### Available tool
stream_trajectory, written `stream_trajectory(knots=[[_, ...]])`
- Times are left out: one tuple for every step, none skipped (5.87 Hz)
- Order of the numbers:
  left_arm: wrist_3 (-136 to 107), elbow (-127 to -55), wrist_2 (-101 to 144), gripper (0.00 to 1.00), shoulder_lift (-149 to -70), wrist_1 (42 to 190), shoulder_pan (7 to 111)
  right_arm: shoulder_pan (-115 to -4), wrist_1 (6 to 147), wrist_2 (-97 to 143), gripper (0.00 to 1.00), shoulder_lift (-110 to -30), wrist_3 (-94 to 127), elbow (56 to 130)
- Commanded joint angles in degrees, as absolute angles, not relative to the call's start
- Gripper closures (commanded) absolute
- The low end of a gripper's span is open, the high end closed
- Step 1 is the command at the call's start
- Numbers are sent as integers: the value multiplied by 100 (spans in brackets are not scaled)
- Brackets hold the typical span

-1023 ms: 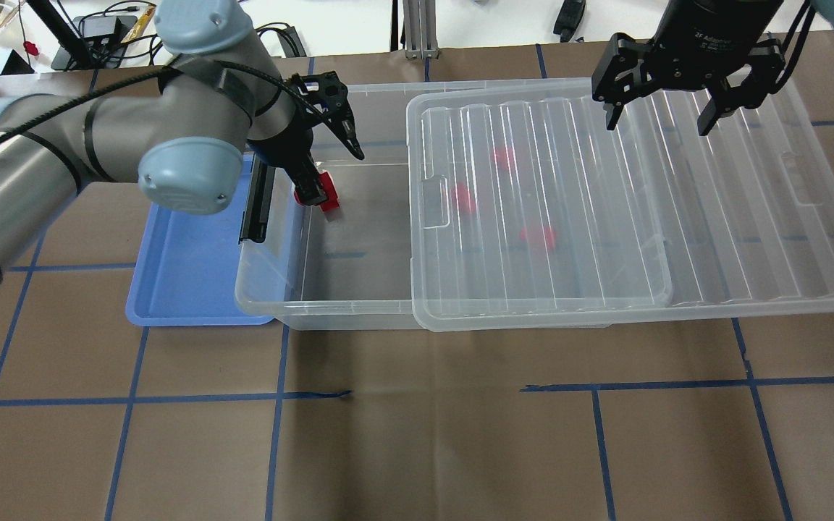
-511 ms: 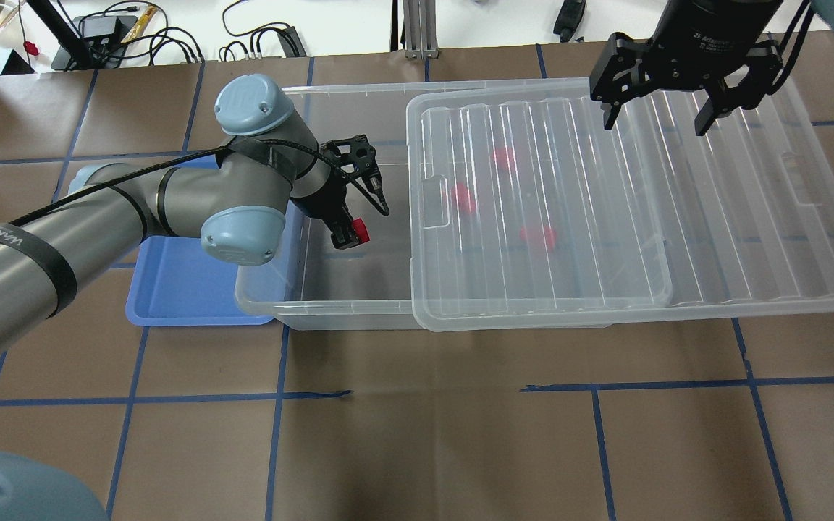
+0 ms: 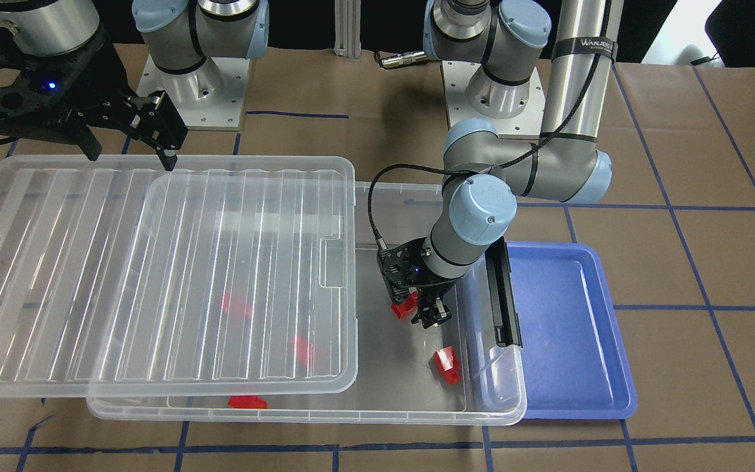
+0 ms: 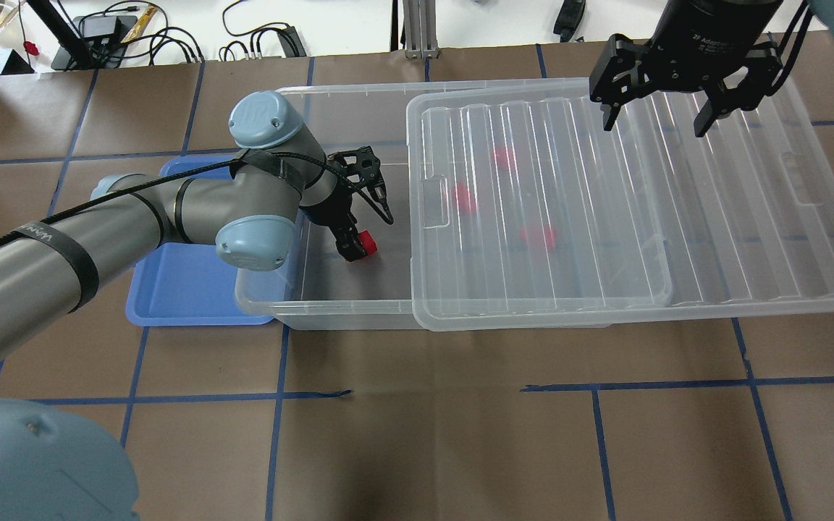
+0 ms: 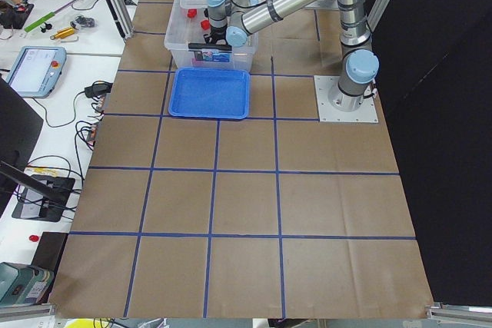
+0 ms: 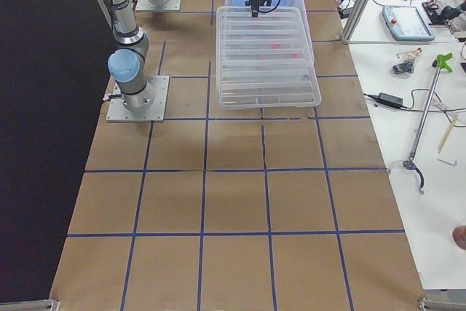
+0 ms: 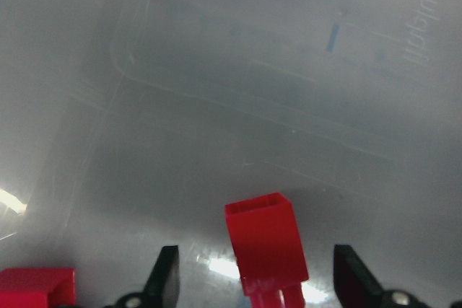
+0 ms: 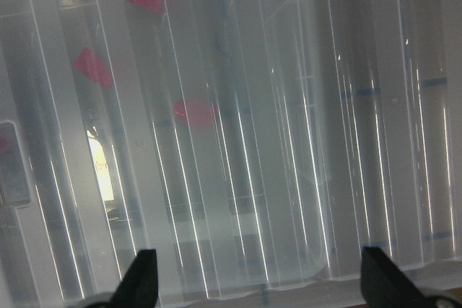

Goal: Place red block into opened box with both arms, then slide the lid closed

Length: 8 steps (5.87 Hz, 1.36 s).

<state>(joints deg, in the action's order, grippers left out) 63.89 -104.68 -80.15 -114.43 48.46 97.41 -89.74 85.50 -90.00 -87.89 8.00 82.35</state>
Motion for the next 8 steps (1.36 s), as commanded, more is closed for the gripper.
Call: stream_trajectory(knots=[[6293, -10276, -8042, 2, -11164, 5278, 9729, -8974, 8552, -9026, 0, -8789, 791, 8227], [6145, -9796, -8120, 2, -10701, 6613, 9712, -8930, 8578, -9052, 0, -8772, 687, 8218], [6126, -9121, -8652, 2, -10226, 8080, 9695, -8590, 8604, -9096, 0, -8771, -124, 8218], [6109, -8618, -8831, 2, -9943, 8947, 9694, -7708, 8570, -9097, 0, -8780, -1359, 8235], [5882, -8370, -8859, 2, -9732, 9269, 9633, -6786, 8595, -9097, 0, -8719, -2746, 8261], [5436, -8376, -9312, 2, -9616, 9359, 9459, -5915, 8613, -9210, 0, -8545, -3595, 8401], [4222, -8411, -9543, 2, -9415, 9352, 9292, -5306, 9222, -9246, 0, -8230, -4126, 8655], [3140, -8437, -9545, 2, -9352, 9291, 9281, -5056, 9864, -9263, 0, -7913, -4522, 9049]])
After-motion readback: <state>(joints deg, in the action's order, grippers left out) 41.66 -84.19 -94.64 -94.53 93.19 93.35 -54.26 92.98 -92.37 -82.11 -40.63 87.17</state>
